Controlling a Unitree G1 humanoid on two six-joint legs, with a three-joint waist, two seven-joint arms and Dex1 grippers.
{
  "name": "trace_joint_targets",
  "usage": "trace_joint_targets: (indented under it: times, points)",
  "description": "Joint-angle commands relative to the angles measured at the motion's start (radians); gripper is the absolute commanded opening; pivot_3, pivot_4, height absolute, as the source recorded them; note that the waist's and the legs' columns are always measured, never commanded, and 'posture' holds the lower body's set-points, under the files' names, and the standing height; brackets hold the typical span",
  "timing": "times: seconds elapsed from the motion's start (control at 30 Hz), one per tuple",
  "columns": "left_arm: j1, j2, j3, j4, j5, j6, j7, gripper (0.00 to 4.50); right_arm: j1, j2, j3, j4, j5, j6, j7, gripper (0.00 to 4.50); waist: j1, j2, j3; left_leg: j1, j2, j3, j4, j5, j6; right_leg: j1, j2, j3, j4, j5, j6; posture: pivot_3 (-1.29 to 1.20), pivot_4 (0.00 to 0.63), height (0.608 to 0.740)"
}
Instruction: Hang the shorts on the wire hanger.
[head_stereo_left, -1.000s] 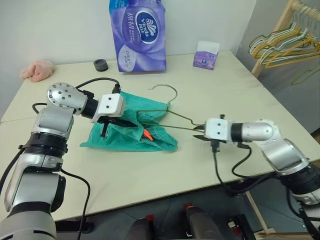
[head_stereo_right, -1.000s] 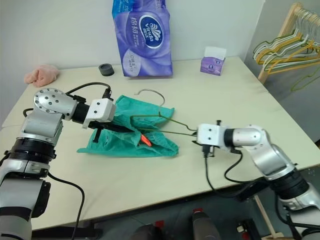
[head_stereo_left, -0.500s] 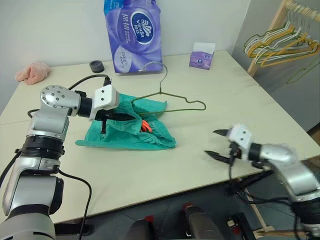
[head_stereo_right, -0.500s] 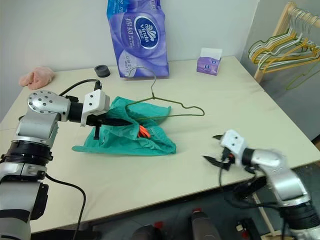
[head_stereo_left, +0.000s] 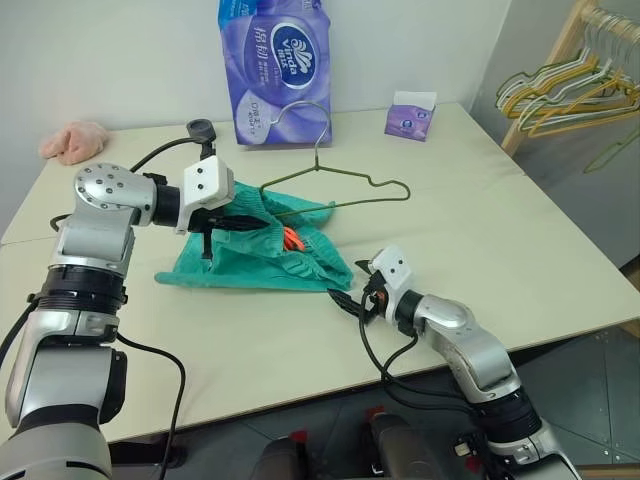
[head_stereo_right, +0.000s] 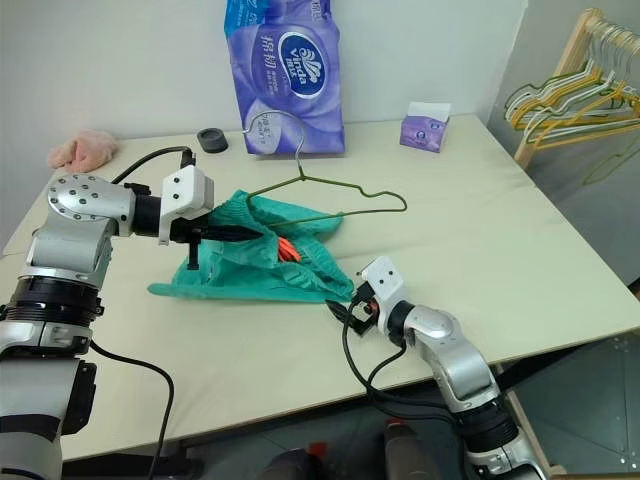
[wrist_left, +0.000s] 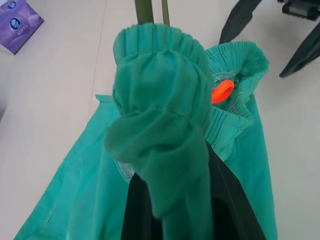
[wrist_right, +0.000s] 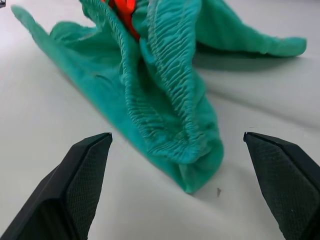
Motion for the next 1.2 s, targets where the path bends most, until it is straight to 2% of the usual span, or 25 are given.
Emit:
trace_joint_targets:
  times: [0.03,0.23,0.33,0.53,0.73,0.93,1.2]
  points:
    - [-0.032,0.011,0.034,-0.017,-0.021,-0.006,0.012,0.00,-0.035,0.034,0.002,0.033,-0.007,-0.017,-0.017,4.50,-0.001,0.000,0.000,0.000,0.000,0.000,0.000,0.000,0.000,0.000,0.000,0.000,0.000,0.000,0.000,-0.17,0.095,0.740]
    - [-0.026,0.014,0.038,-0.018,-0.020,-0.011,0.014,0.00,-0.100,0.156,-0.074,0.200,0.004,-0.016,-0.114,4.50,-0.002,0.000,0.000,0.000,0.001,0.000,0.000,0.000,0.000,0.000,0.000,0.000,0.000,0.000,0.000,-0.16,0.093,0.740]
    - [-0.024,0.015,0.037,-0.017,-0.019,-0.014,0.015,0.00,-0.126,0.203,-0.110,0.256,0.022,-0.019,-0.133,3.94,-0.001,0.000,-0.001,0.000,0.001,0.000,0.000,0.000,0.000,0.000,0.000,0.000,0.000,0.000,0.000,-0.16,0.093,0.740]
    - [-0.020,0.018,0.041,-0.011,-0.017,-0.026,0.022,0.00,-0.134,0.209,-0.096,0.284,-0.022,-0.085,-0.150,1.94,-0.002,0.000,-0.001,0.000,0.000,0.000,-0.001,0.000,0.000,0.000,-0.001,0.000,0.000,0.000,0.000,-0.16,0.089,0.740]
    - [-0.006,0.027,0.052,-0.013,-0.022,-0.024,0.037,0.00,-0.143,0.201,-0.151,0.252,0.006,-0.155,-0.150,0.01,-0.003,0.000,-0.001,0.000,0.000,0.000,-0.001,0.000,0.000,-0.001,-0.001,0.000,0.000,0.000,0.000,-0.16,0.088,0.740]
    - [0.046,0.058,0.120,-0.061,-0.071,0.052,0.069,0.00,-0.155,0.108,-0.263,0.171,0.102,-0.093,-0.084,0.01,-0.002,0.000,-0.001,0.000,0.000,0.000,-0.001,0.000,0.000,-0.001,-0.001,0.000,0.000,0.000,0.000,-0.16,0.091,0.740]
    - [0.134,0.099,0.211,-0.237,-0.226,0.279,0.075,0.00,-0.200,-0.027,-0.432,0.153,0.209,0.025,-0.124,0.01,-0.001,0.000,-0.001,0.000,0.000,-0.001,-0.001,0.000,0.000,-0.001,-0.002,0.000,0.000,0.000,0.000,-0.15,0.089,0.740]
